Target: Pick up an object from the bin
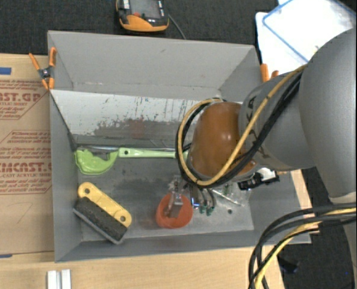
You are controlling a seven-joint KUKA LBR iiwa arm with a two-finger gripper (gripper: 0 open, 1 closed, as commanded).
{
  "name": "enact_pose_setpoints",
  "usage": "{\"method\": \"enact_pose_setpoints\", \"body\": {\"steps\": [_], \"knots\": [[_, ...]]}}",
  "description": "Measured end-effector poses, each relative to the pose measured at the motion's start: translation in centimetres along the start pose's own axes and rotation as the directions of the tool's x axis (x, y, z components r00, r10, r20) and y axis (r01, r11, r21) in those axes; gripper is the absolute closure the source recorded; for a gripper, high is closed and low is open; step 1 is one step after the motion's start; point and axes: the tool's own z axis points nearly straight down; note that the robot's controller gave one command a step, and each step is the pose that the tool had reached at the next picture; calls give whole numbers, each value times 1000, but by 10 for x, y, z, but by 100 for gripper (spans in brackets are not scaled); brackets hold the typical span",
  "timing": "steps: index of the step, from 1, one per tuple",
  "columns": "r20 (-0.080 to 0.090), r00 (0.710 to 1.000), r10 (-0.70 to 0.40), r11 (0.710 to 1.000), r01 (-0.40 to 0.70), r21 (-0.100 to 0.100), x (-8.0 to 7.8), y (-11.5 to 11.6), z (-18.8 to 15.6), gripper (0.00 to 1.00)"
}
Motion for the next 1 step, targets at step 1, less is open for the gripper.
{"method": "enact_pose_setpoints", "body": {"steps": [1], "knots": [[-6, 1000, 5, 1000, -5, 0, 1, -3, -56, 100]]}}
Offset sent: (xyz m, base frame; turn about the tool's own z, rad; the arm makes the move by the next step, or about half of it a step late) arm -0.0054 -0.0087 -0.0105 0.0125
